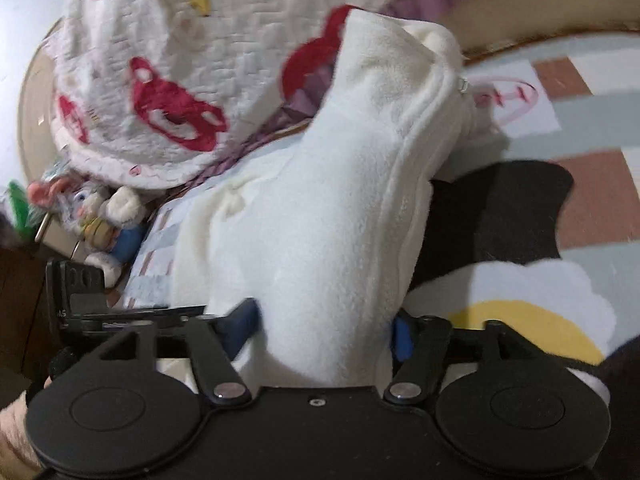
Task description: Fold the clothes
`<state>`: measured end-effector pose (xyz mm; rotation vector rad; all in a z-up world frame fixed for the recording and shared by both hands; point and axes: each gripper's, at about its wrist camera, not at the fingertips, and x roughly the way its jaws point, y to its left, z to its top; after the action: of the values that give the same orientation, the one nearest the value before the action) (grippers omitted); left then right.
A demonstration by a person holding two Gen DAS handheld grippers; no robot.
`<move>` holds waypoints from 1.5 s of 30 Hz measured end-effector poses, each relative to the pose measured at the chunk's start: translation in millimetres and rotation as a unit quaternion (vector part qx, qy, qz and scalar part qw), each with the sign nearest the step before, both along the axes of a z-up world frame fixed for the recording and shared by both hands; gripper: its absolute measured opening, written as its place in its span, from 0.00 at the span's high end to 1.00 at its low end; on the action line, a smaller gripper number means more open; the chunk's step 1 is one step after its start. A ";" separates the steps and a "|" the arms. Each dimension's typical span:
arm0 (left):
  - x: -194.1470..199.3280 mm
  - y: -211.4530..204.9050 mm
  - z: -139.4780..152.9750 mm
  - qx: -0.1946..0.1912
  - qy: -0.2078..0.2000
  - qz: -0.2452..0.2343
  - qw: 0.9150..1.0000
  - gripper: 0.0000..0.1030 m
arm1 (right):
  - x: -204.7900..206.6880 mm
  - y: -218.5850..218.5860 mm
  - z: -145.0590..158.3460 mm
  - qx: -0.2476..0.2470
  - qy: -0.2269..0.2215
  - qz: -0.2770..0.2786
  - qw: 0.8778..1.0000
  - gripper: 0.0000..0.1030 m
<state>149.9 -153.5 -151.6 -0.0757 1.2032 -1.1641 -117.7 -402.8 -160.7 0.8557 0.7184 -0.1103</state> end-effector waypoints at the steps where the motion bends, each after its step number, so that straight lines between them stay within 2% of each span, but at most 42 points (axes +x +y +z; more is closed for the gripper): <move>1: -0.7 -1.8 -0.3 -0.004 -0.005 -0.005 1.000 0.55 | 0.6 -4.2 -6.2 0.013 0.001 -0.017 1.000 0.12; 2: -3.1 -3.2 1.4 -0.006 -0.014 -0.010 1.000 0.62 | 1.3 -8.3 -12.5 0.026 0.001 -0.033 0.999 0.11; 3: -8.8 -5.3 7.0 -0.003 -0.038 -0.021 0.999 0.64 | 2.3 -11.4 -18.8 0.044 -0.007 -0.040 0.998 0.12; 4: -16.6 -7.9 14.5 0.004 -0.074 -0.037 0.997 0.67 | 3.1 -9.9 -16.4 0.045 -0.017 -0.037 0.998 0.20; 5: -25.6 -9.7 21.9 0.005 -0.115 -0.056 0.992 0.67 | 3.9 -8.3 -14.0 0.046 -0.026 -0.034 0.998 0.29; 7: -46.8 -10.8 37.3 0.008 -0.206 -0.100 0.973 0.67 | 5.6 -5.1 -9.0 0.047 -0.045 -0.027 0.997 0.41; 8: -52.0 -10.4 43.8 0.011 -0.226 -0.111 0.968 0.67 | 7.6 -0.3 -2.2 0.036 -0.051 -0.019 0.998 0.45; 11: -46.8 3.9 59.8 0.002 -0.217 -0.096 0.971 0.67 | 13.5 13.9 18.2 0.004 -0.069 0.006 0.998 0.46; 16: -44.4 34.8 78.9 0.002 -0.248 -0.061 0.967 0.67 | 23.4 37.6 52.2 -0.050 -0.099 0.048 0.993 0.46; 20: -37.4 68.6 85.0 0.022 -0.249 -0.027 0.968 0.67 | 40.6 56.7 72.4 -0.075 -0.112 0.083 0.987 0.46; 23: -29.8 100.3 90.4 0.061 -0.253 -0.006 0.966 0.67 | 72.3 76.2 82.8 -0.079 -0.111 0.127 0.982 0.46; 26: -8.3 144.0 103.4 0.078 -0.219 0.061 0.971 0.67 | 106.8 101.3 93.2 -0.085 -0.116 0.177 0.974 0.46; 29: -2.1 180.6 115.9 0.099 -0.234 0.105 0.961 0.67 | 138.4 131.7 102.5 -0.091 -0.133 0.222 0.962 0.46; 32: -4.8 206.5 126.5 0.132 -0.281 0.119 0.943 0.67 | 161.1 157.9 104.0 -0.074 -0.148 0.248 0.954 0.46; 36: 11.2 228.8 128.6 0.147 -0.280 0.149 0.937 0.67 | 183.2 184.3 100.9 -0.052 -0.159 0.268 0.949 0.46; 42: 42.4 232.4 125.7 0.171 -0.299 0.154 0.926 0.67 | 225.2 202.7 84.9 -0.025 -0.147 0.276 0.950 0.46; 45: 69.9 239.7 128.1 0.175 -0.307 0.164 0.921 0.67 | 252.6 205.1 79.4 -0.007 -0.145 0.276 0.950 0.46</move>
<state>219.8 86.2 -23.5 0.3289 0.7761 -0.5901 134.9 -197.7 -81.3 0.6121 0.6528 0.5034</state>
